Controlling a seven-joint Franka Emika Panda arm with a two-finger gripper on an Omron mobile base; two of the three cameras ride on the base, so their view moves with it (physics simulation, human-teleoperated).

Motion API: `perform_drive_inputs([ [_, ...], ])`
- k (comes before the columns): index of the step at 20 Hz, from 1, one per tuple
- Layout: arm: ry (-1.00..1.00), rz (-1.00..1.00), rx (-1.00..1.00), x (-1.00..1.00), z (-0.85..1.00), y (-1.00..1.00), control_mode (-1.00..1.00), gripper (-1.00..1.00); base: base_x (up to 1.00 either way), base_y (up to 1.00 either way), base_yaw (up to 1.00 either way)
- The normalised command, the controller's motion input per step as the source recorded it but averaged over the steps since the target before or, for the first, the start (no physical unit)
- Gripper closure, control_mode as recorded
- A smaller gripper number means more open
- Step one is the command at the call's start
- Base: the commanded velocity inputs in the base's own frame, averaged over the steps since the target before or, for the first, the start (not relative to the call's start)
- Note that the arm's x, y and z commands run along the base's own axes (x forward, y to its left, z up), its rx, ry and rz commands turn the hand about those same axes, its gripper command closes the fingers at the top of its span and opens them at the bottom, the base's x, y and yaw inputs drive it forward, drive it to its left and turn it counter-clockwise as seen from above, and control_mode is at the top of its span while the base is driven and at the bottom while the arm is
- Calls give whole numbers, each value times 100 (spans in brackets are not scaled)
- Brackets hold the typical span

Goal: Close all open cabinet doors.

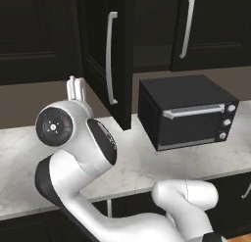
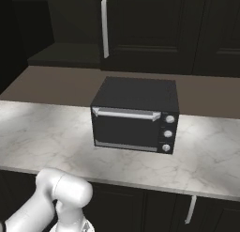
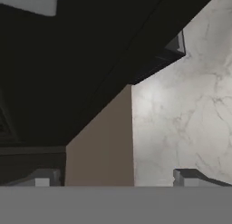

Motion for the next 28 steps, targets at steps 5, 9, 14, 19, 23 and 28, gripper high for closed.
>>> perform_drive_inputs([
  [5,-1,-12,0,39,-2,0,-100,-100,0,0,0],
  [9,0,-15,0,40,0,0,-100,-100,0,0,0],
  [14,-3,-15,0,16,0,-10,-100,-100,0,0,0],
  [19,0,-21,0,15,0,-20,-100,-100,0,0,0],
  [23,-4,-20,0,16,0,-32,-100,-100,0,0,0],
  [28,-7,-13,1,13,0,-45,-100,-100,0,0,0],
])
